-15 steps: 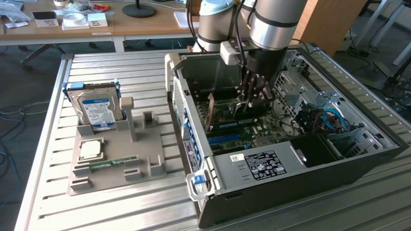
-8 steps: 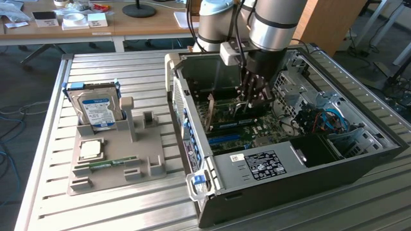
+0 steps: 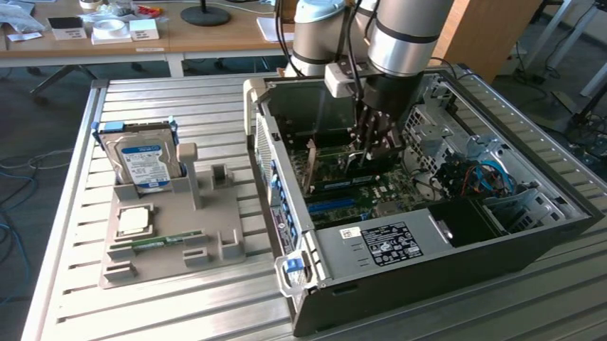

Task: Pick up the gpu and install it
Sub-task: 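Insert the gpu into the slot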

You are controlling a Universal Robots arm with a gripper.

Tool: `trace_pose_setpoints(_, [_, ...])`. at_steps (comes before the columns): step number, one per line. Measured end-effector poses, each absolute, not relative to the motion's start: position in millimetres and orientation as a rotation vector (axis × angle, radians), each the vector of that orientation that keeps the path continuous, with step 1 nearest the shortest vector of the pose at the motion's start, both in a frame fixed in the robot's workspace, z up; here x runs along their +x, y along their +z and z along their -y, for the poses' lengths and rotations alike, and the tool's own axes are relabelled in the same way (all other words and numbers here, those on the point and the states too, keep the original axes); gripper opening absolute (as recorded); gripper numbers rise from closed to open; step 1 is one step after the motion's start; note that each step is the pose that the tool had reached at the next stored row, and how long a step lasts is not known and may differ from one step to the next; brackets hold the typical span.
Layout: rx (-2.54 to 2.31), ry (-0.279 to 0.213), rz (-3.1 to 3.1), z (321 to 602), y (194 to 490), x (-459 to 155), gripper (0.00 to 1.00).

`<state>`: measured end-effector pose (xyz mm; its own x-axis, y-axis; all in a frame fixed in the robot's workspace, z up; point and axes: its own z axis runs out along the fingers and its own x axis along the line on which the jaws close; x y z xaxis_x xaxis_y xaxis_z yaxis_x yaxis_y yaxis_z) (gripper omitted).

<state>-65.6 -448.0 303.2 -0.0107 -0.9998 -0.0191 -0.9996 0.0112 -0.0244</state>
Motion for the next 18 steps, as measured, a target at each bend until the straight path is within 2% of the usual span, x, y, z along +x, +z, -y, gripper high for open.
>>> trace_pose_setpoints(18, [-2.188, -0.006, -2.212, 449.0, 296.3, -65.7, 0.27])
